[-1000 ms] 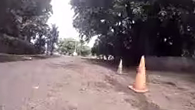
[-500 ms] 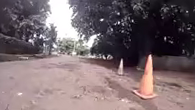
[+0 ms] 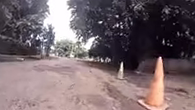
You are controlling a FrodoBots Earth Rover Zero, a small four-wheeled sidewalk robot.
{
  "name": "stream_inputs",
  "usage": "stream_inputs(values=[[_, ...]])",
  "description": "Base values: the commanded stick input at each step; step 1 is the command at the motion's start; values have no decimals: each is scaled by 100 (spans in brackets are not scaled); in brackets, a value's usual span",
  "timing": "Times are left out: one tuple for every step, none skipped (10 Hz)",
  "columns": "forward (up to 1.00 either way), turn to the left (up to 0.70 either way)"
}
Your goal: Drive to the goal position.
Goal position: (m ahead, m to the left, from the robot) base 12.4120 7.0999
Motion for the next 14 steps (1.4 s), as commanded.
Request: stream_inputs(values=[[70,0],[70,0],[70,0],[70,0],[70,0],[70,0],[70,0],[70,0],[70,0],[70,0],[70,0],[70,0],[70,0],[70,0]])
